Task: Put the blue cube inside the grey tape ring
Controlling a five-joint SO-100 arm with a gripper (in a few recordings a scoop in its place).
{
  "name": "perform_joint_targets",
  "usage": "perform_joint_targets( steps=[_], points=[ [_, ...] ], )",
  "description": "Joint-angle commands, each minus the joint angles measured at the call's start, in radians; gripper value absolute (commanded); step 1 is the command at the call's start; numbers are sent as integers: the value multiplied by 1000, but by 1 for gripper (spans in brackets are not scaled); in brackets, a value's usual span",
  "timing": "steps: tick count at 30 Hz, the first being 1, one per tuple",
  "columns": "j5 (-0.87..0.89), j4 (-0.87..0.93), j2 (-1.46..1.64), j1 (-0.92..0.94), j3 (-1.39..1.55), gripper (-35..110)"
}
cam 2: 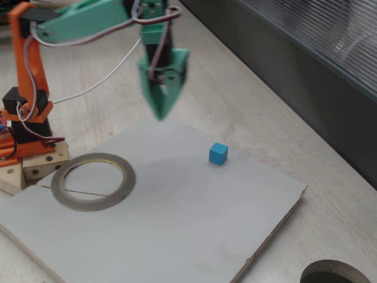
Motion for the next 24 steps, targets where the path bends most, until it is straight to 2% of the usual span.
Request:
perform_joint_targets(
  steps=[1,24],
  points=[
    [14,5,-160,-14,-193,1],
    [15,11,-181,-12,-206,1]
  ],
)
